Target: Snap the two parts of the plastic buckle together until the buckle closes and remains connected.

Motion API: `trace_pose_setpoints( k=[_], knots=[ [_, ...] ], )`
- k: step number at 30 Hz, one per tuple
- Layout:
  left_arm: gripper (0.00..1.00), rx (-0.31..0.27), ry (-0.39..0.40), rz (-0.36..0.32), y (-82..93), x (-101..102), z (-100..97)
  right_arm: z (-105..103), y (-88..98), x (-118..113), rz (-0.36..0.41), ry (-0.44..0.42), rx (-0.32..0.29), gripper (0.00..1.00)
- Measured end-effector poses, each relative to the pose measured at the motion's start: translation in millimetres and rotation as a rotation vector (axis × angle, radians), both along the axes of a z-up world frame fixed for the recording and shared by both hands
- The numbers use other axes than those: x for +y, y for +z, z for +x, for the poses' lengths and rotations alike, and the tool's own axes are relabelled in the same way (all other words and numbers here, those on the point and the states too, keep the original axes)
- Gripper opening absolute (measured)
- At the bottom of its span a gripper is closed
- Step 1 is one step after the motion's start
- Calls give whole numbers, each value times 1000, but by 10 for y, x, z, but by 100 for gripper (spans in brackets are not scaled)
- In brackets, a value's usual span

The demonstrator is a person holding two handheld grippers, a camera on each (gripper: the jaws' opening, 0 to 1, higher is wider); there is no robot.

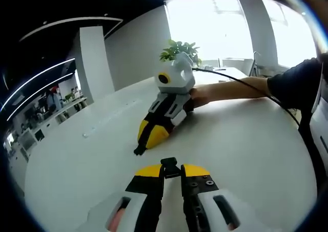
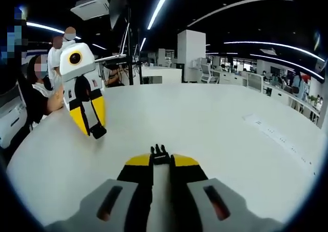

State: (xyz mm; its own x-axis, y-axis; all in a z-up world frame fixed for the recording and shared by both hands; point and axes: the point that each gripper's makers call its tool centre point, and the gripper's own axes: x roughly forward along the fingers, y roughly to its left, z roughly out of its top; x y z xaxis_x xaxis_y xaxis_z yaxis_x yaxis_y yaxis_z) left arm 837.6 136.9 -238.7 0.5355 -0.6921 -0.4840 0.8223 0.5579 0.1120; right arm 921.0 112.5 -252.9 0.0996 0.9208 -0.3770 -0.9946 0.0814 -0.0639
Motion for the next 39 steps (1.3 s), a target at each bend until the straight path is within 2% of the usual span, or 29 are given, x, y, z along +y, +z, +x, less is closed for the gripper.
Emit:
trace_pose_setpoints(
  k=[5,9,22,39],
  knots=[
    [12,5,3,-4,-7,15,8,4,51,-27,20,-7,-14,13],
    [12,-2,4,3,-1,18,22,8,54,-87,6,-23,-46,12],
    [12,-6,-12,13,-3,-22,10,-64,76,-343,27,-70,-41,12],
    [12,22,-35,8,-84,-80,10,-331,116,-596,8,-77,-83,12]
  ],
)
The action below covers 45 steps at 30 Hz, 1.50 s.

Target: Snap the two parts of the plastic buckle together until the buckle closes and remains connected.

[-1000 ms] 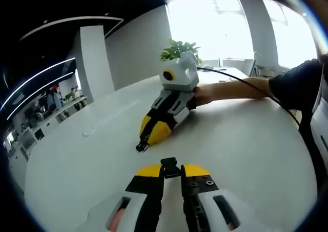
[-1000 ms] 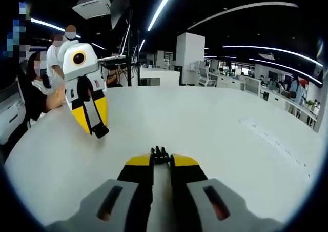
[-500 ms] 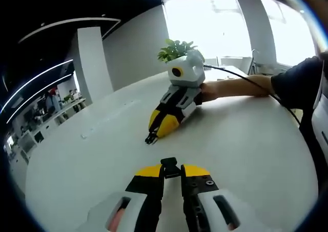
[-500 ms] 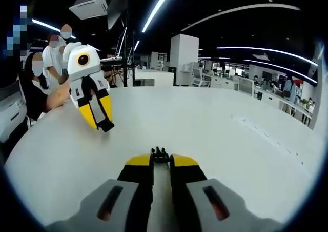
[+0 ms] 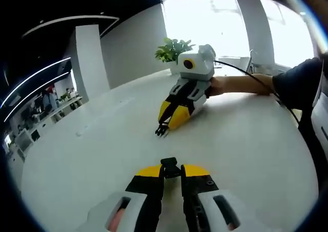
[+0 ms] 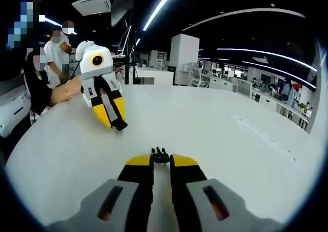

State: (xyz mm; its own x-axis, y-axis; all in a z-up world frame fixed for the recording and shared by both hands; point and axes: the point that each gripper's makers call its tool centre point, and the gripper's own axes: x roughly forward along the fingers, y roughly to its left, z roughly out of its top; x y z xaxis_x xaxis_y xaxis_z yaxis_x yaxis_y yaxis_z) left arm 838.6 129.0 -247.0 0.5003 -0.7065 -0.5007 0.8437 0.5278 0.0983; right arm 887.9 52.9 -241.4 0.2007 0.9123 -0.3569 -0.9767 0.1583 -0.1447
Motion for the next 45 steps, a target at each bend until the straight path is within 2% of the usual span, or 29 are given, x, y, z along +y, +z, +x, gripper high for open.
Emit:
trace_pose_setpoints(
  k=[11,14,19,28,32,45],
  knots=[
    [12,1,-14,-3,0,-48,-31,-217,10,-176,2,-5,-5,12],
    [12,-12,-15,9,15,-55,-42,-228,53,-203,30,-12,-4,12],
    [12,-19,-15,2,37,-56,-46,-255,99,-216,29,-10,-23,12],
    [12,-31,-24,6,61,-103,-91,-350,118,-174,41,10,-25,12],
    [12,-23,-34,10,24,-127,-115,-404,41,-137,16,29,-22,12],
    [12,6,-66,6,-42,-217,-186,-518,43,-97,15,69,-17,12]
  ],
)
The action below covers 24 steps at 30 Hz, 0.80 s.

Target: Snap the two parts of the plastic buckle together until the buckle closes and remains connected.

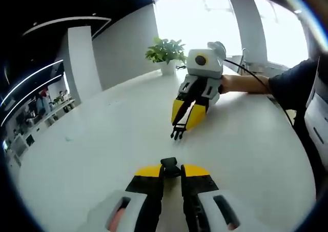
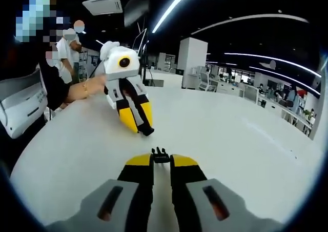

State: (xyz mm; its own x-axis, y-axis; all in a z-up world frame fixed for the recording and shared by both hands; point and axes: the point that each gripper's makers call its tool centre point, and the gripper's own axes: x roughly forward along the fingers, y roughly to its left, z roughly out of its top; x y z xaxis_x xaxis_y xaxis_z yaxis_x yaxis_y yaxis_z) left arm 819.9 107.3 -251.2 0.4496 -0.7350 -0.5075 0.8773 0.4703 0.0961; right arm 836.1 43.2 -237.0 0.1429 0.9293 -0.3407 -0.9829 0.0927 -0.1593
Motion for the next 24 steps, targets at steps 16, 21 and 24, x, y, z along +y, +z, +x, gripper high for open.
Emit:
trace_pose_setpoints(
  k=[16,21,24],
  knots=[
    [12,1,-37,5,-24,-77,-66,-109,6,79,-7,40,-14,12],
    [12,-4,-51,4,-16,-100,-88,-124,6,89,-7,44,-15,12],
    [12,-3,-55,7,-27,-106,-95,-131,4,95,-7,46,-17,12]
  ],
)
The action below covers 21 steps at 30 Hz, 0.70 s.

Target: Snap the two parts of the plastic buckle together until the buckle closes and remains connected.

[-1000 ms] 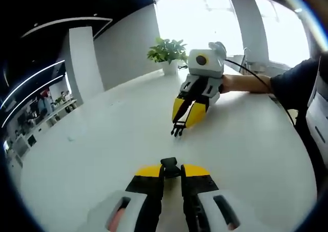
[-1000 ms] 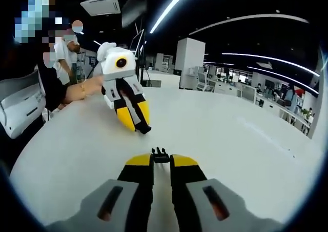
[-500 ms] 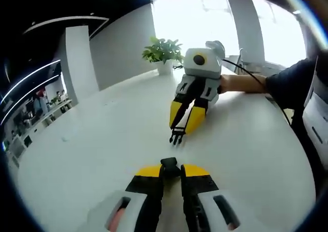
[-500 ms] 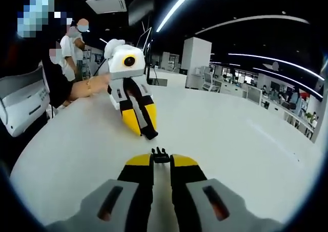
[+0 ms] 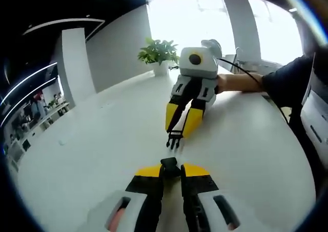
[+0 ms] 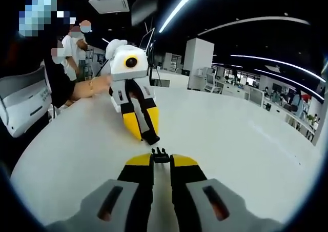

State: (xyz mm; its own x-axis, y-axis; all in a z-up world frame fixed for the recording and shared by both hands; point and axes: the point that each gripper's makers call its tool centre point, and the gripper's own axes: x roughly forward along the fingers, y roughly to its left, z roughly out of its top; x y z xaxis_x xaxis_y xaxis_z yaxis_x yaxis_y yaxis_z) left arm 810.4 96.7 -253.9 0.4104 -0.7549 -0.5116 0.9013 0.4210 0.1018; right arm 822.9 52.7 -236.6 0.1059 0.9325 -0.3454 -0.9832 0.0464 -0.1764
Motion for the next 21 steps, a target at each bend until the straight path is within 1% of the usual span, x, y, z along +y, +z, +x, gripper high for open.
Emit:
trace_pose_setpoints(
  k=[21],
  knots=[
    [12,-11,-35,-5,4,-71,-65,-51,-9,40,-3,19,-11,12]
  ],
)
